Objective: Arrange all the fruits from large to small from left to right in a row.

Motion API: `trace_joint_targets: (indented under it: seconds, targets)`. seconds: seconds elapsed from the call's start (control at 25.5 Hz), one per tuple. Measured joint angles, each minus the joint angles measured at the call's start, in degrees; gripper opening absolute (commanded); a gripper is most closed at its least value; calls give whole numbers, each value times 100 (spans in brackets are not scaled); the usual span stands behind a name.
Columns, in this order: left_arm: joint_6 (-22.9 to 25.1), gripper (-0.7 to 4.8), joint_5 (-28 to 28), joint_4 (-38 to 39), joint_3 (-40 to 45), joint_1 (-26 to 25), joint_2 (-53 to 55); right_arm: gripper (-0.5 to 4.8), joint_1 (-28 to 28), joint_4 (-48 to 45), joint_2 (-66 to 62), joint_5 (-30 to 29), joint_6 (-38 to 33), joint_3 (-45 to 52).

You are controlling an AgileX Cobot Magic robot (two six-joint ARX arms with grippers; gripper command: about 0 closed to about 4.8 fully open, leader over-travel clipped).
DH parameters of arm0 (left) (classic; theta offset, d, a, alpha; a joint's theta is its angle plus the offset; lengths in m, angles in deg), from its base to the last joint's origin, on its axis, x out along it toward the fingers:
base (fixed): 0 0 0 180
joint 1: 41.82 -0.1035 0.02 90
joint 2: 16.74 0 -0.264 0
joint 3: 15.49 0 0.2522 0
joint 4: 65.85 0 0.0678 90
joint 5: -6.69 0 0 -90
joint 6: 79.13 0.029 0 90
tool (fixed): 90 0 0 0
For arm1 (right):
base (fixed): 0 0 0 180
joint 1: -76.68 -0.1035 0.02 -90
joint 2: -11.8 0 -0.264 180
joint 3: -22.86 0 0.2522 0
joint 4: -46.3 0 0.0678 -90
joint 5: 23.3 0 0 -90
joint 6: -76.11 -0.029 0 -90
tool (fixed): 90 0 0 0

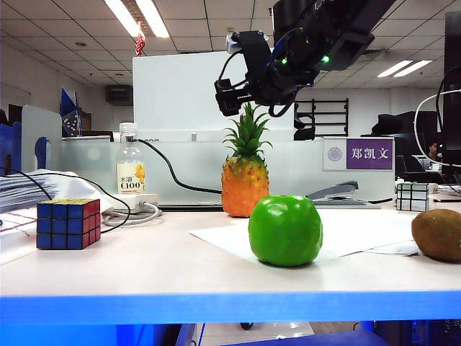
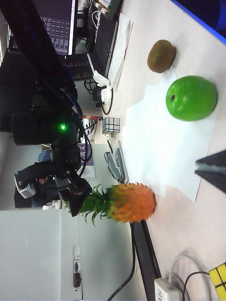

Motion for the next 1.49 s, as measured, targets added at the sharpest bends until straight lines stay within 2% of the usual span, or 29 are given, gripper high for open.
trace_joint_targets:
  seconds: [0.24, 0.47, 1.1, 1.14, 1.26, 1.29, 1.37, 1.49]
  targets:
    - [4, -6, 105, -2, 0, 0, 0, 479, 229, -4, -103, 181, -24, -92]
    - [57, -6, 240, -4, 0, 0, 0, 479, 273, 4, -195, 153, -448, -92]
    - [133, -6, 260, -2, 0, 0, 0, 476, 282, -42, -424, 138, -691, -127]
    - [133, -6, 284, -4, 0, 0, 0, 363, 282, -37, -426, 138, -691, -127]
    - [136, -6, 299, -2, 0, 0, 0, 79, 282, -31, -431, 153, -699, -127]
    - [133, -6, 302, -2, 0, 0, 0, 41, 289, -35, -452, 142, -699, -129]
    - [136, -6, 302, -2, 0, 0, 0, -3, 291, -20, -472, 31, -713, -127]
    - [136, -6, 321, -2, 0, 0, 0, -6, 262, -31, -470, -96, -715, -127]
